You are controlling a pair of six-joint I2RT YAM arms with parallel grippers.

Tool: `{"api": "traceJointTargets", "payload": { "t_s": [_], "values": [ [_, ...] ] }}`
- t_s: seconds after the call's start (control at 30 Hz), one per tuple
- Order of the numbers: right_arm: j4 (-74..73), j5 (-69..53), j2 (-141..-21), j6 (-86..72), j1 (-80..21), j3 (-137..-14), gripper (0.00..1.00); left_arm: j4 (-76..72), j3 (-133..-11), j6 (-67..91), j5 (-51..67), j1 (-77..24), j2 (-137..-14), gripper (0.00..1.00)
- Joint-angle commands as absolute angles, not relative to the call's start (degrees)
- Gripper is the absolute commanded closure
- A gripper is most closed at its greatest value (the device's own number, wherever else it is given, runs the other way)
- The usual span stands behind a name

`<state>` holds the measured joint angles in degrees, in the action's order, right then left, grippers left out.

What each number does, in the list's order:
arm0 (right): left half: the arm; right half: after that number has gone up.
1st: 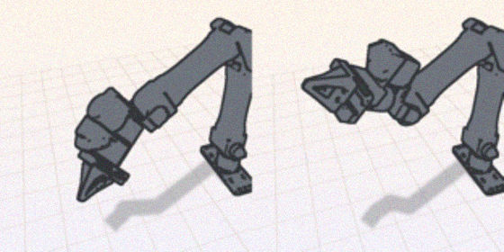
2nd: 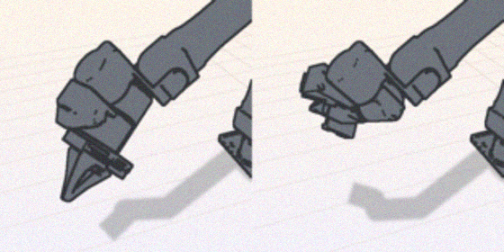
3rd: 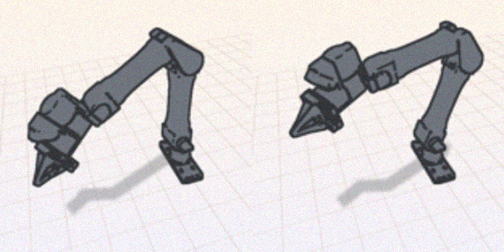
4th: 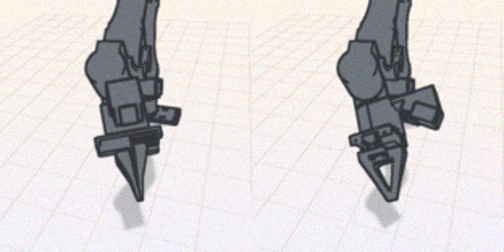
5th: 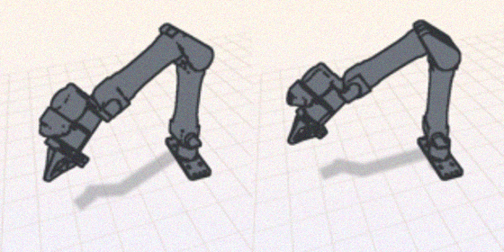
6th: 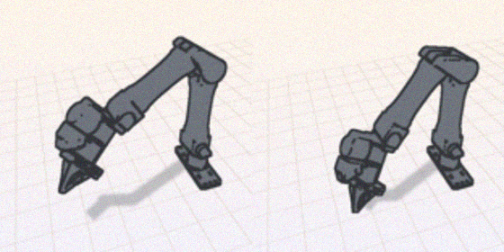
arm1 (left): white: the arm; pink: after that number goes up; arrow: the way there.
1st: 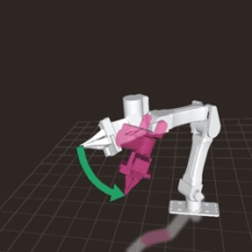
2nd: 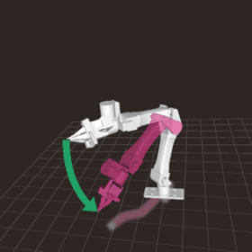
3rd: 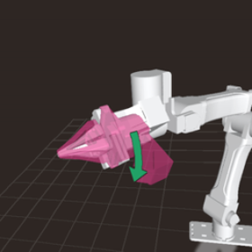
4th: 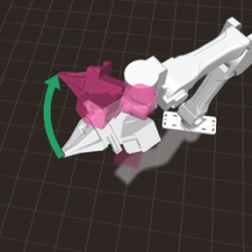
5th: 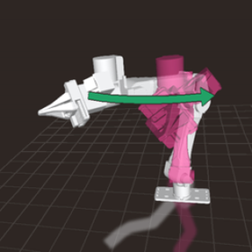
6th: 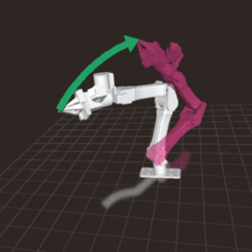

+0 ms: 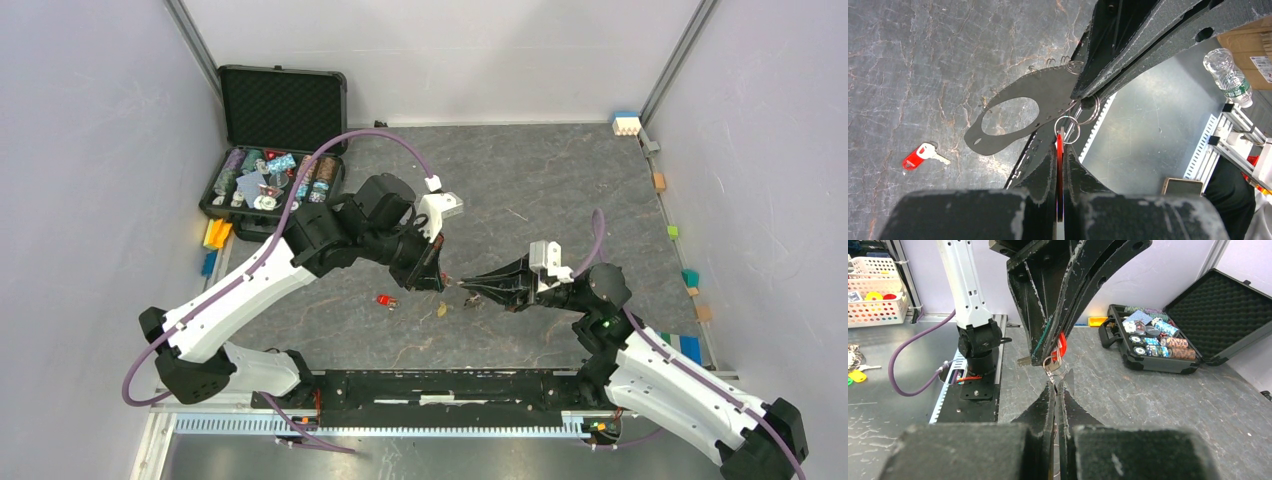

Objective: Remove the keys from the keyring

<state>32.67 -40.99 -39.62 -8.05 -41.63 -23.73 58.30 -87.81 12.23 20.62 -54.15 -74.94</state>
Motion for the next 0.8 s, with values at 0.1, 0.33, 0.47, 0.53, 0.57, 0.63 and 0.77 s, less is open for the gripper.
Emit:
{"api": "traceJointTargets", "payload": {
  "t_s": [0.1,0.33,0.47,0.53,0.57,0.63,0.77],
  "values": [
    [32.1,-45.6,-38.0,-6.9,-42.0,-24.5,1.00,60.1,-91.6,8.1,14.2,-53.3,-73.9,0.98],
    [30.1,-45.0,-39.0,-5.4,-42.0,-24.9,1.00,60.0,-93.0,8.0,15.2,-53.3,-74.7,0.98],
    [30.0,-44.1,-39.9,-5.0,-42.0,-25.2,1.00,60.0,-93.3,8.0,16.3,-53.3,-75.4,0.98],
    [30.2,-43.9,-40.3,-5.1,-42.0,-25.4,1.00,60.0,-93.3,8.0,16.8,-53.3,-75.5,0.98],
    [30.5,-43.8,-40.6,-5.2,-42.0,-25.4,1.00,60.1,-93.2,8.0,17.0,-53.3,-75.5,0.98],
    [30.9,-43.4,-41.0,-5.4,-42.0,-25.5,1.00,60.1,-93.1,7.9,17.3,-53.3,-75.6,0.98],
    [30.9,-43.2,-41.8,-5.3,-42.0,-26.0,1.00,60.4,-93.2,7.6,17.6,-53.3,-75.8,0.98]
  ]
}}
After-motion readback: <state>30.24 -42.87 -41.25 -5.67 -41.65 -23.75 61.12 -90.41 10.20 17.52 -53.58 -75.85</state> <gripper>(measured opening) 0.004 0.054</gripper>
